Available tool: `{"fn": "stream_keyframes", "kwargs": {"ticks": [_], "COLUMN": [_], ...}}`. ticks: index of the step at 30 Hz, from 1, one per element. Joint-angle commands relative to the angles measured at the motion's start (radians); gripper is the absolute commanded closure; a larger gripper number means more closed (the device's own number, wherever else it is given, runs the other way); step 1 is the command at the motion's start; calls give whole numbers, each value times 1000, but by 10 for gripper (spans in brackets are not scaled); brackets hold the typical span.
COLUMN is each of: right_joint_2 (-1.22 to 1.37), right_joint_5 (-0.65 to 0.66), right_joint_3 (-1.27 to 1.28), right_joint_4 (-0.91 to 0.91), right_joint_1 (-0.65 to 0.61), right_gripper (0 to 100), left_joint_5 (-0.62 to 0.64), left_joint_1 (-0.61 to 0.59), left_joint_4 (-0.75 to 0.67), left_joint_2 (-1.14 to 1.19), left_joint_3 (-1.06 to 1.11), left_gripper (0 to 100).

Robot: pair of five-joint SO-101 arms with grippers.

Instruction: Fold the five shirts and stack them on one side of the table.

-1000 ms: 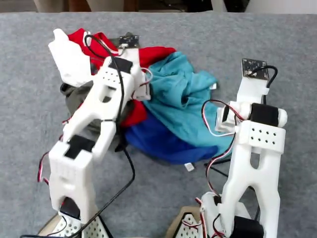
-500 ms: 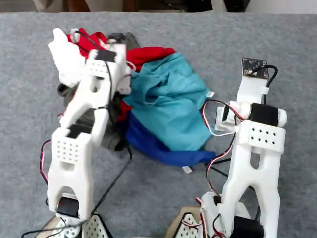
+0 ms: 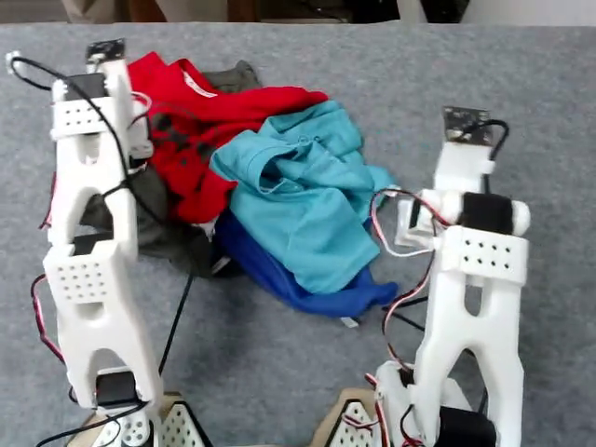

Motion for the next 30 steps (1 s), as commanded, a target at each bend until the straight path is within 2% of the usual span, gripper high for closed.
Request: {"fn": "stream_keyframes", "kwargs": {"ticks": [1,7,12,15,19,23,30], "right_joint_2": [4,5,104,216,377,513,740], "right_joint_5": [-6,-3,-2,-5,-6,-6,-8], "right_joint_3": [-2,-1,-13,-35,-148,-320,-628], "right_joint_4": [-12,-52,-110,-138,-140,-118,15], "right_joint_1": [-94,-214,-260,-268,-268,-294,-430], "right_gripper": [754,754,754,754,754,754,754], "left_joint_5": [-71,-166,-264,-284,-264,-152,17], "left_joint_1": [-63,-261,-430,-474,-460,-423,-216], "left_joint_4": [97,129,129,129,129,129,127], "left_joint_2": [-33,-114,-177,-203,-231,-222,-220], "left_joint_3": [-118,-287,-334,-342,-331,-249,3], "left_gripper": [981,971,809,729,736,747,750]}}
